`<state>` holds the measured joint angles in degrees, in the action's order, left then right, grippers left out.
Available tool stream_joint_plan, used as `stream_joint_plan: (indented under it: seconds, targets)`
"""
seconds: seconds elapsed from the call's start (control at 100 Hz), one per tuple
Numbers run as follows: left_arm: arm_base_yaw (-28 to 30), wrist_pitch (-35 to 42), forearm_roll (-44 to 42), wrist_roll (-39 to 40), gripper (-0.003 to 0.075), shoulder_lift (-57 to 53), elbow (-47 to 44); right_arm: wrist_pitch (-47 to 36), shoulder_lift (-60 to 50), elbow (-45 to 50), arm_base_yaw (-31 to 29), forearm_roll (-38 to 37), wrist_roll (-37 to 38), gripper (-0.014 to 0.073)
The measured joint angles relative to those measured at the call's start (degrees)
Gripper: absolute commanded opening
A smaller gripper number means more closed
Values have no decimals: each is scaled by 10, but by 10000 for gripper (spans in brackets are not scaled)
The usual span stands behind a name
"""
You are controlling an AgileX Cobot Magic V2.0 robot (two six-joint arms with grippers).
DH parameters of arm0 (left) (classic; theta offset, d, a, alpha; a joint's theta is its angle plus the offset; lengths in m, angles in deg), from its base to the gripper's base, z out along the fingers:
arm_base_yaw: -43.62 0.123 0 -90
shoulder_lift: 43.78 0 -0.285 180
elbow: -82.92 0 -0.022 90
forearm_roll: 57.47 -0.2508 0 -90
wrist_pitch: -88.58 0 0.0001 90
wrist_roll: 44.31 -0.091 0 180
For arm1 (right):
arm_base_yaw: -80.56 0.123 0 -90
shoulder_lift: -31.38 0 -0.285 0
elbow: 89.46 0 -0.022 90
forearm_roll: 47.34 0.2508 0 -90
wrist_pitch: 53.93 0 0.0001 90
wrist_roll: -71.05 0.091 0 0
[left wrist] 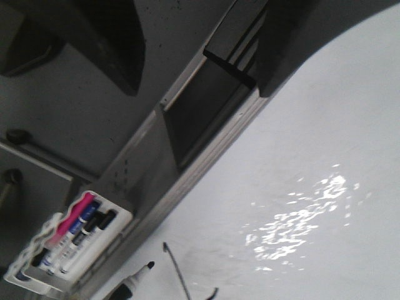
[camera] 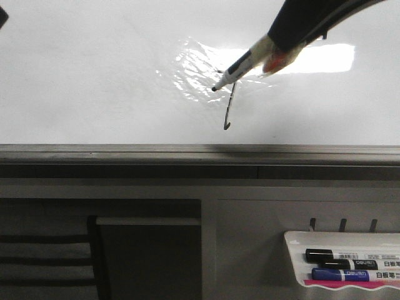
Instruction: Write number 7 on whiteboard
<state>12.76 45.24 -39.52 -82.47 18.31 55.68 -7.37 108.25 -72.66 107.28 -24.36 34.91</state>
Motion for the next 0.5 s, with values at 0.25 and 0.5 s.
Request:
stream_joint_plan:
  seconds: [0.25, 0.5]
  targets:
    - [-82, -11, 63, -124, 363, 114, 54, 50, -49, -2, 42, 0, -207, -64]
    - [-162, 55, 69, -151, 363, 216, 108, 52, -54, -2, 43, -1, -256, -64]
